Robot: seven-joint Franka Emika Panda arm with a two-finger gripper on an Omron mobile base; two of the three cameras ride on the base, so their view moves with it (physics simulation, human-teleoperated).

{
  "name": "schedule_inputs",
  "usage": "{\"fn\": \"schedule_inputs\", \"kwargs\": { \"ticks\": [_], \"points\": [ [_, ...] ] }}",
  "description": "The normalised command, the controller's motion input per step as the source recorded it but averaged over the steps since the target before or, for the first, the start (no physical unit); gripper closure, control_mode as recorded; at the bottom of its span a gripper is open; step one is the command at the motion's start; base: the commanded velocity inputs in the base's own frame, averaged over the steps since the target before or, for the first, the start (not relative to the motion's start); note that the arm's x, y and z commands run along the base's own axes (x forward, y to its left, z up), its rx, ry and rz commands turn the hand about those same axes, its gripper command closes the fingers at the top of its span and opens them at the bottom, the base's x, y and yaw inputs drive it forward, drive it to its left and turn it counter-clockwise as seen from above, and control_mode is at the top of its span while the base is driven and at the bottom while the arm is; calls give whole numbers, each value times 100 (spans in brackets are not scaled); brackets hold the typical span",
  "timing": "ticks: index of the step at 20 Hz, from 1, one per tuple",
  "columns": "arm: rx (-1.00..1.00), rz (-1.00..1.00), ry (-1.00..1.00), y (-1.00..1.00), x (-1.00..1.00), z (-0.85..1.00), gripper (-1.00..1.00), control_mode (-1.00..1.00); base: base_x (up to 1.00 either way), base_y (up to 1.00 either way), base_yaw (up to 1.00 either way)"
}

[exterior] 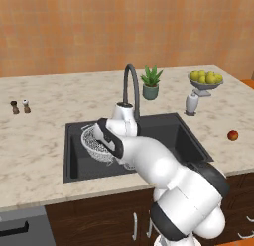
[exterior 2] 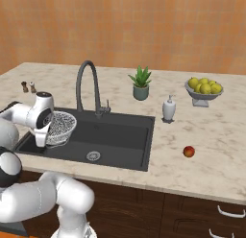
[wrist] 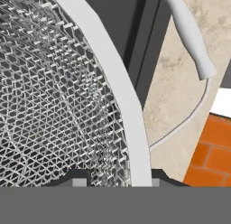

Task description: Put the colander in the sink, put the apple in the colander, and turn on the sink faucet and pour water over the colander.

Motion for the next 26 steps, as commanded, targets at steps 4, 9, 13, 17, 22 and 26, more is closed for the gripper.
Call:
{"fn": "schedule_inputs", "kwargs": {
  "ticks": [4, 9, 13, 17, 22, 26],
  "points": [
    [0, 13, 0, -61, 0, 0, 100, -100, 0, 0, 0],
    [0, 21, 0, -69, 0, 0, 100, -100, 0, 0, 0],
    [0, 27, 0, -75, 0, 0, 100, -100, 0, 0, 0],
    [0, 29, 0, -72, 0, -4, 100, -100, 0, 0, 0],
    [0, 27, 0, -71, 0, -7, 100, -100, 0, 0, 0],
    [0, 24, 0, -68, 0, -19, 100, -100, 0, 0, 0]
  ]
}}
